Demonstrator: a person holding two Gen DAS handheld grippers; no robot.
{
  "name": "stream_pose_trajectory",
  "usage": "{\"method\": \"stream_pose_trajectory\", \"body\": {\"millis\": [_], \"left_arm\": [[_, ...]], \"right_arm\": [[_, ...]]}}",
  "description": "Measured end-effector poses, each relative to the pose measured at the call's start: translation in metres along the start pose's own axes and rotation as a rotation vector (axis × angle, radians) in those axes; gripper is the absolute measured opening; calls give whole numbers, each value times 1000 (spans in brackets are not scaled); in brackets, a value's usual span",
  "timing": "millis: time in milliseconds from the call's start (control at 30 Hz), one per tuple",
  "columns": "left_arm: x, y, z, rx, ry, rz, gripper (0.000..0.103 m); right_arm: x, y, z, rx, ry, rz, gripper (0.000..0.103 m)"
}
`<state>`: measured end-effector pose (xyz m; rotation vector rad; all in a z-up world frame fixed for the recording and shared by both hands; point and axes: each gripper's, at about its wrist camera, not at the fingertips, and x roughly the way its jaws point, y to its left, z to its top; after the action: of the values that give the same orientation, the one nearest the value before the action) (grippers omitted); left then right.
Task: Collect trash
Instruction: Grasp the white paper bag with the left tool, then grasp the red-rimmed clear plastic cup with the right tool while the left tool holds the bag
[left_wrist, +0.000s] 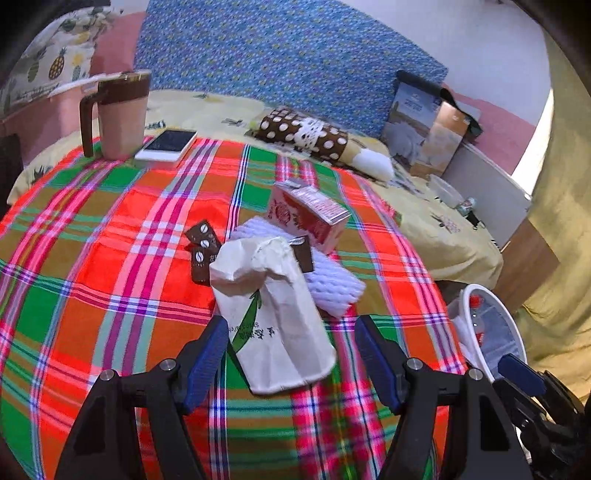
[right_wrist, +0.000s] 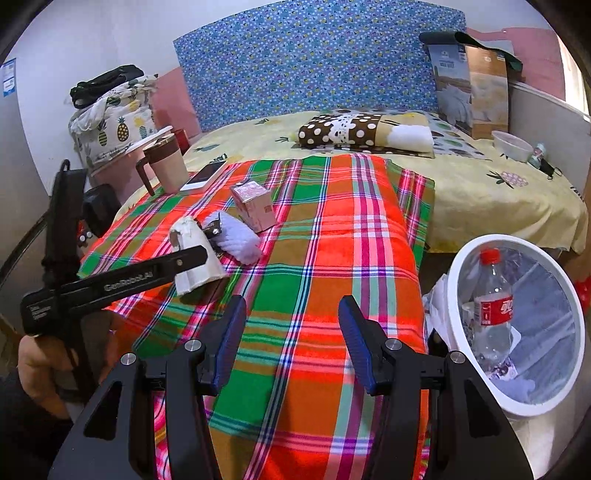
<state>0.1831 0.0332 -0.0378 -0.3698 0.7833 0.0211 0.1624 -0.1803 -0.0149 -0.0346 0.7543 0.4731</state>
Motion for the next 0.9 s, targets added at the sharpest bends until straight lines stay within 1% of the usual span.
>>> {"method": "stream_pose_trajectory", "body": {"millis": [133, 167, 200, 267, 333, 400, 633, 833, 900], "left_arm": [[14, 4, 1, -10, 23, 21, 70], [16, 5, 1, -14, 28, 20, 67], [16, 6, 0, -14, 36, 22, 58], [16, 10, -2, -10, 38, 8, 56], [11, 12, -3, 1, 31, 6, 50], [6, 15, -4, 10, 27, -2, 47], [-21, 32, -6, 13, 0, -7, 46], [-36, 52, -6, 0, -19, 15, 46], [-38, 58, -5, -9, -22, 22, 46]], "right_arm": [[7, -1, 3, 0, 12, 5, 54], [8, 0, 3, -2, 14, 8, 54], [9, 0, 4, -4, 15, 10, 54], [11, 2, 5, -8, 18, 15, 54], [13, 4, 6, -12, 21, 20, 54], [14, 6, 6, -17, 25, 26, 54], [19, 18, 10, -47, 33, 46, 54], [28, 33, 16, -85, 40, 74, 54], [33, 40, 19, -103, 44, 88, 51]]}}
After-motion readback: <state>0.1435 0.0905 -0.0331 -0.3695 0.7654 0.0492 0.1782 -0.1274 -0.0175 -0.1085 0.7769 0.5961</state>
